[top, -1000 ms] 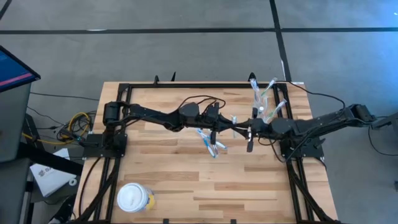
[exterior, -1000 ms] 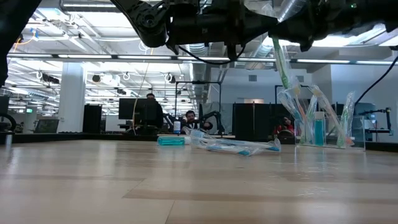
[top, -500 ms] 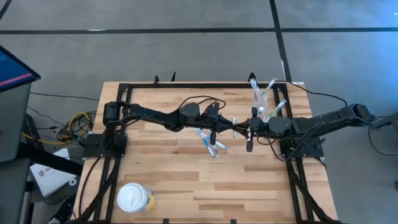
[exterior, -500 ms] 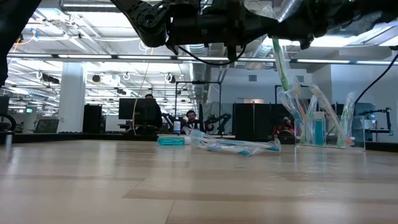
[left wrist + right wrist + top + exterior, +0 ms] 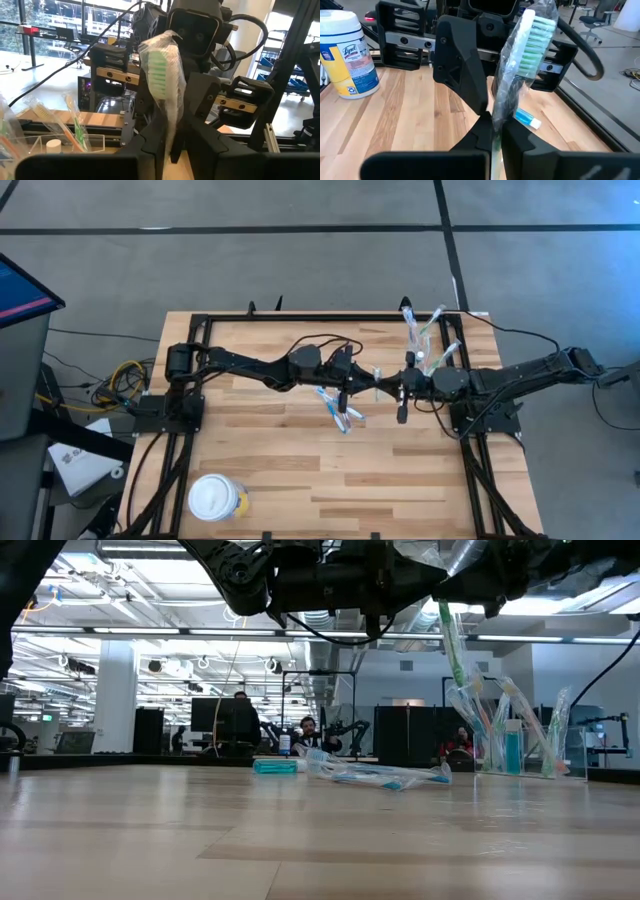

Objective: Pick & Place toothbrushing station
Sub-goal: Put the green toothbrush into the transparent organizer

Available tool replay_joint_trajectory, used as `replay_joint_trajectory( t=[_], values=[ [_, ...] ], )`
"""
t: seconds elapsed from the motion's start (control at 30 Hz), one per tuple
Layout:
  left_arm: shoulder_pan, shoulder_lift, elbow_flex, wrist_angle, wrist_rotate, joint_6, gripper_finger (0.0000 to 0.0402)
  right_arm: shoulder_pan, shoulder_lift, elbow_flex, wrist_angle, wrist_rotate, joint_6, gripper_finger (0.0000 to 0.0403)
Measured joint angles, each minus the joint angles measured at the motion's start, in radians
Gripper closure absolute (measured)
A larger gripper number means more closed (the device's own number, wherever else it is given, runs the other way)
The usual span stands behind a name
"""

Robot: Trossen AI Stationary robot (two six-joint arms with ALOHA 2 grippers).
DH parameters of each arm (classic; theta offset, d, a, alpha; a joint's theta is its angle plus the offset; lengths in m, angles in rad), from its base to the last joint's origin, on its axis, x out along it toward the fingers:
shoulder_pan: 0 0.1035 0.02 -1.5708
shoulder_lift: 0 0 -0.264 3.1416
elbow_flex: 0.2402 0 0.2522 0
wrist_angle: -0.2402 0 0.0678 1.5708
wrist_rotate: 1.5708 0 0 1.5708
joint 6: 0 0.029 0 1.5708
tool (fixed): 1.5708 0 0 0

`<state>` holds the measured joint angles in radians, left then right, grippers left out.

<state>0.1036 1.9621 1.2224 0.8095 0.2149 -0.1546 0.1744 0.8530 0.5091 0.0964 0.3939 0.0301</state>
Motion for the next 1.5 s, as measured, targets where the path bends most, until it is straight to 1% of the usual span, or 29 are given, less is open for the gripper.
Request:
replay_joint_trajectory(
  t=[0.27, 0.47, 0.53, 0.87, 1.07, 1.3, 1.5],
  values=[
    [0.004, 0.000, -0.001, -0.019, -0.005, 0.001, 0.0328, 0.000, -0.076, 0.001, -0.088, 0.083, 0.020, 0.0398],
    [0.005, 0.000, -0.001, -0.039, 0.001, -0.002, 0.0328, -0.006, -0.153, -0.024, -0.149, 0.184, 0.032, 0.0398],
    [0.002, 0.000, -0.001, -0.050, 0.001, -0.002, 0.0328, -0.007, -0.178, -0.034, -0.168, 0.202, 0.042, 0.0398],
    [-0.035, 0.000, -0.006, -0.076, 0.000, -0.003, 0.0328, -0.007, -0.265, -0.039, -0.372, 0.438, 0.132, 0.0398],
    [-0.067, 0.000, -0.028, -0.075, 0.000, -0.003, 0.0328, -0.007, -0.322, -0.039, -0.469, 0.553, 0.193, 0.0398],
    [-0.100, 0.000, -0.056, -0.075, 0.000, -0.003, 0.0328, -0.006, -0.362, -0.039, -0.586, 0.610, 0.276, 0.0398],
    [-0.122, 0.000, -0.070, -0.075, -0.001, -0.007, 0.0328, -0.006, -0.364, -0.039, -0.716, 0.662, 0.392, 0.0398]
  ],
)
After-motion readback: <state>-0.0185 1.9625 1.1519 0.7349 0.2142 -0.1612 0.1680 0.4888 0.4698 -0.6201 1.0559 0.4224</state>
